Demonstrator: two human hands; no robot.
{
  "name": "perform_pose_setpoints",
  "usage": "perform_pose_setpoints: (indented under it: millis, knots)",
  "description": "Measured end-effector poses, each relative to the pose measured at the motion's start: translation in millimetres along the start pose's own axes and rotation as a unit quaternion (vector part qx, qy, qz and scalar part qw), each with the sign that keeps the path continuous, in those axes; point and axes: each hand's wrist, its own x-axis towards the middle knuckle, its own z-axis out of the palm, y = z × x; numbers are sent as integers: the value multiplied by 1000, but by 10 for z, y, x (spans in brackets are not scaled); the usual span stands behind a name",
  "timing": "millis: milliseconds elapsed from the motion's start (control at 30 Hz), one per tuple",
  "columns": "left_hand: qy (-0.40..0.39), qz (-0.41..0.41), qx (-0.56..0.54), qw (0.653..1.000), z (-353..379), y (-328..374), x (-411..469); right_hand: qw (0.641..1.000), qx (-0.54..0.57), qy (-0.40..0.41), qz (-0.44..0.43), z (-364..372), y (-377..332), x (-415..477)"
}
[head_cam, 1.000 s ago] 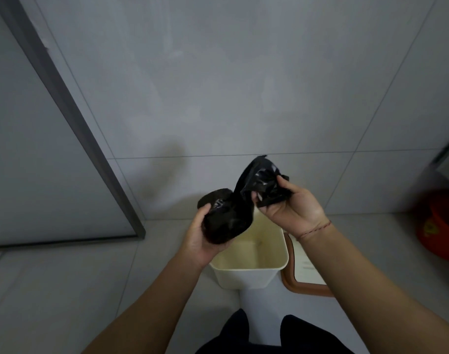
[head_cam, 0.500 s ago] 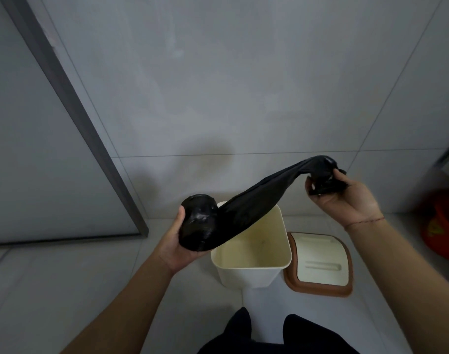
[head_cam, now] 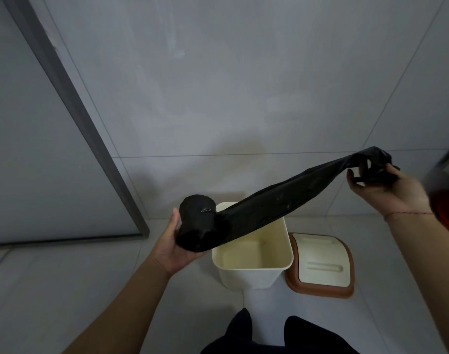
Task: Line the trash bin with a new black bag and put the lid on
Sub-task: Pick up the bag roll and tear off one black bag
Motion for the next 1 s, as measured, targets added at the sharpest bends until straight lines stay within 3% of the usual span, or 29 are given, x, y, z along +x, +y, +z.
perform_pose_setpoints:
  millis: [267, 367, 400, 433, 500, 533, 567, 633, 667, 733, 867, 1000]
  knots:
    - [5, -21, 23, 1000, -44, 25, -14, 997, 8, 68, -40, -181, -295, 125]
    - [-4, -34, 25, 999, 26, -30, -5, 985, -142, 78, -60, -97, -127, 117]
    - [-10, -33, 27, 999, 76, -48, 4, 953, -271, 85, -102, -42, -7, 73]
    - [-18, -32, 31, 999, 141, -62, 16, 881, -434, 95, -164, 13, 119, 22]
    - [-37, -39, 31, 998, 300, -98, 46, 669, -695, 41, -260, 127, 427, -126]
    - [-46, -45, 28, 998, 384, -113, 58, 620, -744, -39, -246, 189, 614, -224]
    - [-52, -51, 25, 997, 465, -127, 71, 628, -746, -128, -180, 230, 802, -329]
    - [-62, -59, 23, 996, 611, -143, 96, 692, -671, -265, 19, 287, 1157, -528]
    - [-71, -60, 26, 995, 670, -141, 101, 717, -623, -297, 98, 301, 1297, -590]
    - [-90, -60, 25, 994, 743, -118, 101, 736, -574, -319, 163, 281, 1441, -609]
    - [-99, -57, 18, 993, 672, -83, 67, 760, -593, -250, 96, 264, 1403, -501]
    - [-57, -82, 118, 988, 616, -115, 53, 740, -627, -244, 20, 259, 1435, -473]
